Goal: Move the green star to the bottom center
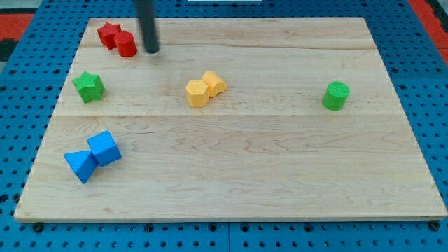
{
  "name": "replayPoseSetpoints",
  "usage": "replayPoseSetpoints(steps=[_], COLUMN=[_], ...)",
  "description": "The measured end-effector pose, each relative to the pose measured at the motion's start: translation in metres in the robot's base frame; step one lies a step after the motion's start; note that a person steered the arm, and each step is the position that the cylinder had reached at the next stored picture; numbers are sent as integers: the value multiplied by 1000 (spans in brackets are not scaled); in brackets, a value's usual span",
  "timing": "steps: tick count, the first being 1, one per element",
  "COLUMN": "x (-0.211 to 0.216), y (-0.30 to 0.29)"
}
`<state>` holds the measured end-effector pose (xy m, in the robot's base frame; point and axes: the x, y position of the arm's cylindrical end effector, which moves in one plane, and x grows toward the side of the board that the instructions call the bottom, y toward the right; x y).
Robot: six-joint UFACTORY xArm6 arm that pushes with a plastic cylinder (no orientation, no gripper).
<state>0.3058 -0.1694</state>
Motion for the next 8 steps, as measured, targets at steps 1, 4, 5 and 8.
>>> replayPoseSetpoints(steps=[1,4,5,8], x=[38,112,138,187], y=[-23,-39,24,111])
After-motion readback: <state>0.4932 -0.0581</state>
